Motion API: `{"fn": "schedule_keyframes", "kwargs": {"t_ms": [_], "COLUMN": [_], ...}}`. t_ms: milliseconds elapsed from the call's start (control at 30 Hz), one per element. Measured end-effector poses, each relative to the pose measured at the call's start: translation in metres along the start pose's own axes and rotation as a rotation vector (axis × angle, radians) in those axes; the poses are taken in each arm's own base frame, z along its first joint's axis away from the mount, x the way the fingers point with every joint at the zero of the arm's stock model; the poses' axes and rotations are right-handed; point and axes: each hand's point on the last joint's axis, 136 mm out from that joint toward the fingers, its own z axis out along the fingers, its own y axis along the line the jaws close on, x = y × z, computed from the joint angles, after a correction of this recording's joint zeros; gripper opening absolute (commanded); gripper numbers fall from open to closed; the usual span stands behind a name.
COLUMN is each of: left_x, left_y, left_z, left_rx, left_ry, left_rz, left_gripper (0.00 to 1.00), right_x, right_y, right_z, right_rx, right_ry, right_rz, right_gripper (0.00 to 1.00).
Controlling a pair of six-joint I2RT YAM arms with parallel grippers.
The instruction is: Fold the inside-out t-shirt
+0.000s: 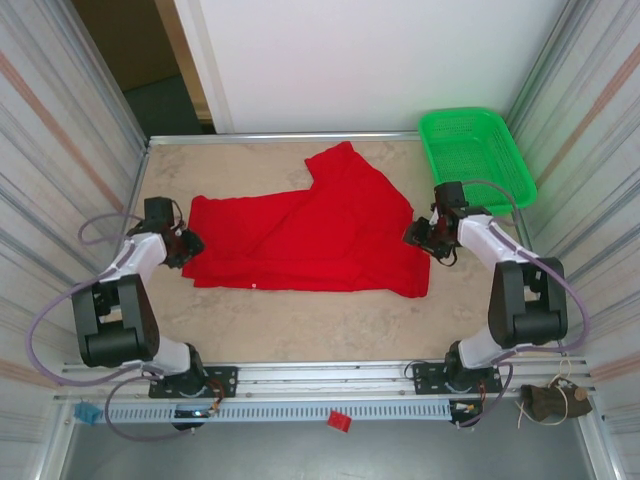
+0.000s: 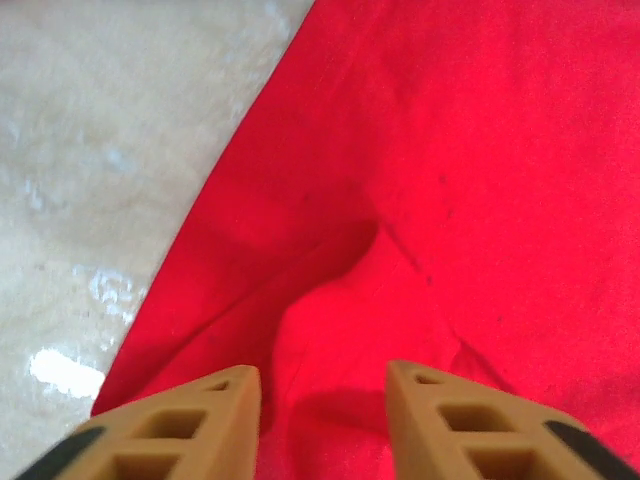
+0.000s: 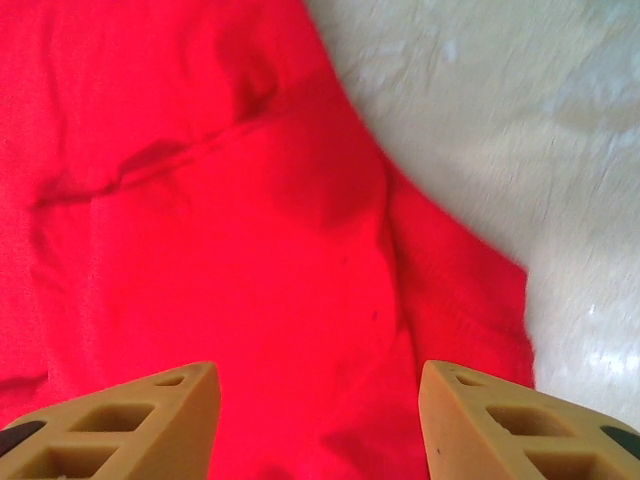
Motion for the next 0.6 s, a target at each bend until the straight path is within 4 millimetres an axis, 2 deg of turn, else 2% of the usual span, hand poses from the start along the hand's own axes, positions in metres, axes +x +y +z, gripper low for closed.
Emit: {"fn": "schedule_keyframes", "kwargs": {"t_ms": [133, 200, 267, 333, 467, 533, 600], "left_x": [-0.007, 0.002, 0.021, 0.047, 0.092, 0.101, 0.099], "left_y": [-0.007, -0.007, -0.003, 0.003, 0.02, 0.025, 0.025], "left_z": [-0.029, -0.047, -0.058, -0.057, -0.039, -0.033, -0.031], "left_rx": [0.045, 0.084, 0.119, 0.137, 0.118, 0.099, 0.092], "left_ry": [-0.088, -0.139, -0.159, -0.146, -0.063, -0.032, -0.022], "left_rz": [0.017, 0.005, -0.019, -0.046, -0.092, -0.108, -0.108], "left_gripper": [0.52, 0.53, 0.54, 0.55, 0.58, 0.58, 0.59], "right_x": [0.028, 0.041, 0.053, 0.065, 0.08, 0.082, 0.083], "right_y": [0.002, 0.002, 0.002, 0.002, -0.004, -0.01, -0.012], "right_z": [-0.016, -0.022, -0.026, -0.025, -0.014, -0.007, -0.001], "right_rx": [-0.006, -0.008, -0.002, 0.011, 0.046, 0.075, 0.09], "right_ry": [-0.008, -0.01, -0.009, 0.004, 0.042, 0.058, 0.072], "right_rz": [-0.042, -0.053, -0.068, -0.082, -0.082, -0.072, -0.068], "right_gripper": [0.59, 0.59, 0.59, 0.59, 0.57, 0.54, 0.49]}}
